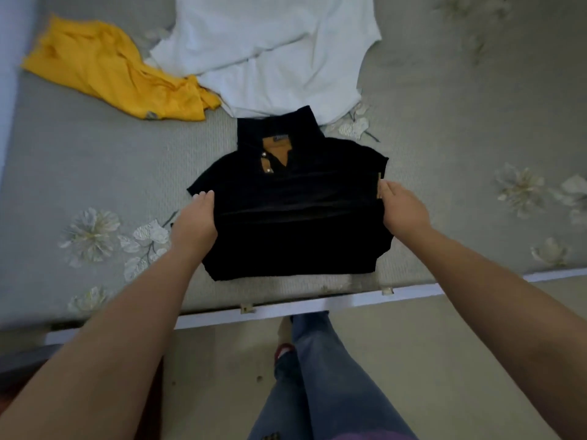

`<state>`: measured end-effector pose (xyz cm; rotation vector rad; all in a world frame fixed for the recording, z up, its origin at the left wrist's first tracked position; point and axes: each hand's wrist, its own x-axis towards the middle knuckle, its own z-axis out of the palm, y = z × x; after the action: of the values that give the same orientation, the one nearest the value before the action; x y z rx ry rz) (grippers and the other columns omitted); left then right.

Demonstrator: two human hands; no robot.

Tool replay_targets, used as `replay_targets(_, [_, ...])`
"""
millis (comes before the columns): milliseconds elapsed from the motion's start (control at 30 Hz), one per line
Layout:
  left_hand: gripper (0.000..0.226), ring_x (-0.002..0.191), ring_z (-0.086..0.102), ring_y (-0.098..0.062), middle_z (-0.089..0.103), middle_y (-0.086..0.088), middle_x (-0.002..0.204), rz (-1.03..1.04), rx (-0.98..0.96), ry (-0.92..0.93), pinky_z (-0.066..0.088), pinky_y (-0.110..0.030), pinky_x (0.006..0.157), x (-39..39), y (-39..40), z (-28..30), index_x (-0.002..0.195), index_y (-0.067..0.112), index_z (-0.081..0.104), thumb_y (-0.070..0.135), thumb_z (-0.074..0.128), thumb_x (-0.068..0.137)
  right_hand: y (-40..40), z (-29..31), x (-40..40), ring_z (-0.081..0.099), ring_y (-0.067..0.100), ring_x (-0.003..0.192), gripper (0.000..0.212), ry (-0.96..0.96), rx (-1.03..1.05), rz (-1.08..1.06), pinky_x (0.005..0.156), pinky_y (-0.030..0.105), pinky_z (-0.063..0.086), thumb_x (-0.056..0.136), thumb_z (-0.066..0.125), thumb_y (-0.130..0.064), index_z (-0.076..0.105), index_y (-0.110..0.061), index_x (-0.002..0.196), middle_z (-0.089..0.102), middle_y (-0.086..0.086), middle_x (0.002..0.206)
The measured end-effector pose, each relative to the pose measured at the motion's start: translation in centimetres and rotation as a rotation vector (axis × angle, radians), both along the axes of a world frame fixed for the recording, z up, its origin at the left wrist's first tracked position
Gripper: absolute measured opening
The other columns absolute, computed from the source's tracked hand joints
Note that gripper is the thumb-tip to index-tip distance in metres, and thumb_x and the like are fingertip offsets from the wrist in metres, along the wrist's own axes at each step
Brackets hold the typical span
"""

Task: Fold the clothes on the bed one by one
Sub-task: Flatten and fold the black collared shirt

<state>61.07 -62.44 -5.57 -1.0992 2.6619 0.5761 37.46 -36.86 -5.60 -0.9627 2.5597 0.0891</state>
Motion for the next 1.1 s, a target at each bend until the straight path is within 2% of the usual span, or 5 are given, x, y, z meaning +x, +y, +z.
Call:
replay_targets(367, [0.05, 0.142, 0.011, -0.03, 0.011, -0.021, 0.153, 0.067, -0.176, -0.117, 0.007, -0.035, 0.113, -12.6, -9.2, -3.3, 0.144, -0.003, 0.01, 0.002, 0.026, 0.097, -11.0, -3.8, -13.0, 0.023, 0.027, 0.138, 0.052, -0.036, -0.058, 0.013, 0.111, 0.031, 0.017, 0.093, 0.034, 0.002, 0.02, 0.002, 0.142, 0.022, 0.016, 0.151])
replay_targets(600, [0.057, 0.137, 0.023, -0.031, 0.022, -0.018, 0.15, 0.071, -0.178, -0.142, 0.018, -0.041, 0.109, -18.3, -15.3, -7.1, 0.145, 0.002, 0.012, 0.007, 0.037, 0.095, -16.9, -7.5, -18.3, 0.052, 0.035, 0.099, 0.031, 0.02, -0.069, -0.107, 0.068, 0.035, 0.033, 0.08, 0.039, 0.008, 0.047, 0.003, 0.11, 0.05, 0.019, 0.117])
replay_targets(767, [0.051, 0.119, 0.044, -0.041, 0.046, -0.025, 0.133, 0.406, -0.107, 0.145, 0.032, -0.046, 0.099, -20.0, -17.2, -9.8, 0.136, 0.0, 0.037, 0.006, 0.046, 0.087, -18.1, -10.0, -20.1, 0.053, 0.035, 0.106, 0.034, 0.058, -0.05, -0.423, 0.09, 0.038, 0.038, 0.082, 0.043, 0.002, 0.049, 0.001, 0.115, 0.057, 0.021, 0.114])
replay_targets(967, [0.027, 0.076, 0.064, -0.039, 0.065, -0.024, 0.082, -0.332, -0.172, 0.379, 0.052, -0.045, 0.073, -18.8, -11.1, -11.2, 0.078, -0.008, 0.067, 0.006, 0.043, 0.075, -14.8, -11.8, -14.8, 0.063, 0.044, 0.086, 0.024, 0.098, -0.423, 0.15, 0.076, 0.05, 0.052, 0.061, 0.052, 0.013, 0.065, 0.012, 0.081, 0.065, 0.029, 0.09])
replay_targets(1100, [0.016, 0.078, 0.07, -0.03, 0.071, -0.014, 0.082, -0.826, -0.021, 0.236, 0.057, -0.039, 0.069, -19.7, -7.4, -12.2, 0.074, 0.002, 0.072, 0.003, 0.074, 0.058, -14.4, -12.4, -11.8, 0.068, 0.032, 0.068, 0.022, -0.049, -0.331, 0.488, 0.063, 0.038, 0.057, 0.046, 0.077, 0.005, 0.07, 0.0, 0.066, 0.067, 0.015, 0.072])
